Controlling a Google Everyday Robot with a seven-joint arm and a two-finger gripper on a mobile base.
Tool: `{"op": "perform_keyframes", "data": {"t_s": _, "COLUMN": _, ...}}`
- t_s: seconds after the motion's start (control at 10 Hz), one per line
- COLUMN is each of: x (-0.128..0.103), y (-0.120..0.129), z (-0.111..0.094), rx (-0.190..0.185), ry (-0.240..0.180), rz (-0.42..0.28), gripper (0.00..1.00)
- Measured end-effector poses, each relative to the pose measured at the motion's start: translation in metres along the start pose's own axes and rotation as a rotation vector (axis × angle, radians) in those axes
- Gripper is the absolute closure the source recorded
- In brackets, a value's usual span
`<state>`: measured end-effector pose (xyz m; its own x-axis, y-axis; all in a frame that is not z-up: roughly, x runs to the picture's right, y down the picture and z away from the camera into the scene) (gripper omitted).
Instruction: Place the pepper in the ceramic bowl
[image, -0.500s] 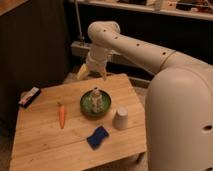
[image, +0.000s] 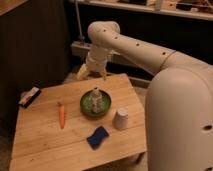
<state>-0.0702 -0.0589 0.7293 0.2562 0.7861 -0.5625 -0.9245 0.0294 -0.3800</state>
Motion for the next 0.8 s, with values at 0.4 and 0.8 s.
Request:
{"op": "perform_keyframes", "data": {"t_s": 0.4, "x": 0.0001, "y": -0.0004, "z": 0.0002, "rx": 0.0, "ry": 0.0, "rz": 0.001, "gripper": 0.2}}
{"op": "perform_keyframes", "data": {"t_s": 0.8, "x": 0.0002, "y": -0.0012, "z": 0.0013, "rx": 0.0, "ry": 0.002, "rz": 0.002, "gripper": 0.2}}
